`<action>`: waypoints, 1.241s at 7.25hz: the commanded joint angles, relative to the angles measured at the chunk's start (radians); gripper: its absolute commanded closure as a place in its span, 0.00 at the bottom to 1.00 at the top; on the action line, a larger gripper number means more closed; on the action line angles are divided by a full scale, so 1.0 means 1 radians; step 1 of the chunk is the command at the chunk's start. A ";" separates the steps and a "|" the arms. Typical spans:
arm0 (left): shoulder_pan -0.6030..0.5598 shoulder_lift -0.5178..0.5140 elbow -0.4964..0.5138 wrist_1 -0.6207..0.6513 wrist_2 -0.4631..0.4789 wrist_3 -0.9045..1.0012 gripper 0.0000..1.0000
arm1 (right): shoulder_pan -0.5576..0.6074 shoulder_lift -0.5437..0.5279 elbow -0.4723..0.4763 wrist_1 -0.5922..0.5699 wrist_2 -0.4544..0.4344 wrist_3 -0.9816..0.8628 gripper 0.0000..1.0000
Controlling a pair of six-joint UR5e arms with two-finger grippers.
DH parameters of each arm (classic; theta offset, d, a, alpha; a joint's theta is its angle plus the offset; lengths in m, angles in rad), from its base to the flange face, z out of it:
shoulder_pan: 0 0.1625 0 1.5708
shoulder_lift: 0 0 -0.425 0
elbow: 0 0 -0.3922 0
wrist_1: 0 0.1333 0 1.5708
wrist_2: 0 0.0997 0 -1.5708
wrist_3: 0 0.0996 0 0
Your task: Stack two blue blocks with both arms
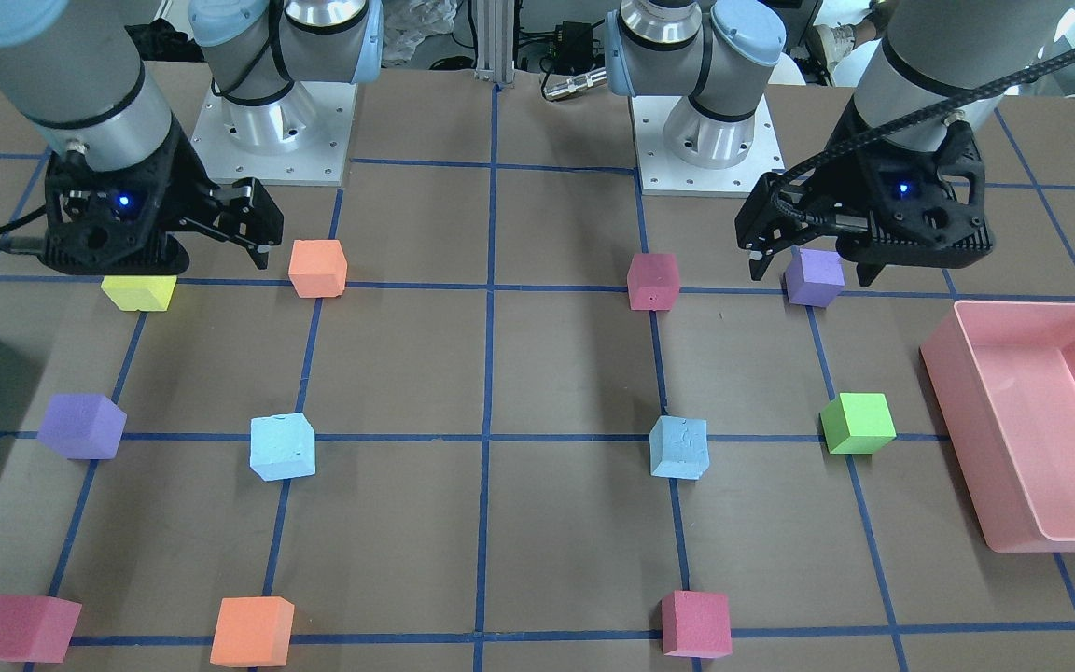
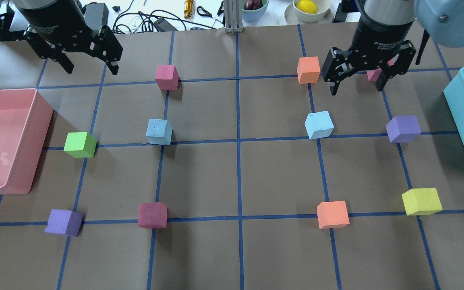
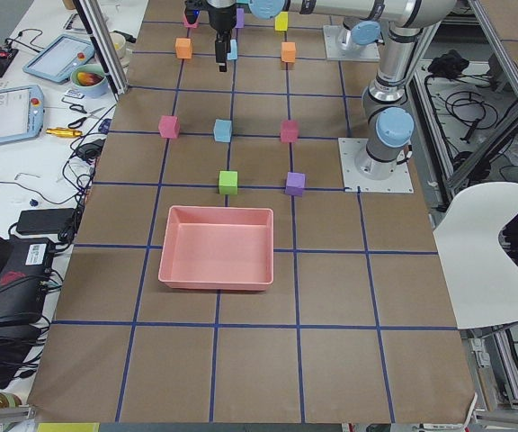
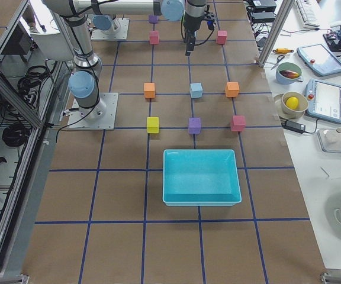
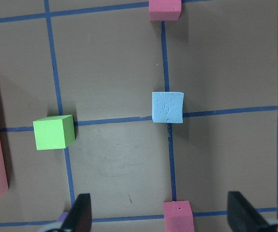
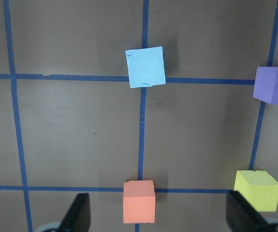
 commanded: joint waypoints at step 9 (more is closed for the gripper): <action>-0.055 -0.199 -0.378 0.490 -0.010 -0.054 0.00 | -0.008 0.338 0.167 -0.554 -0.008 -0.095 0.00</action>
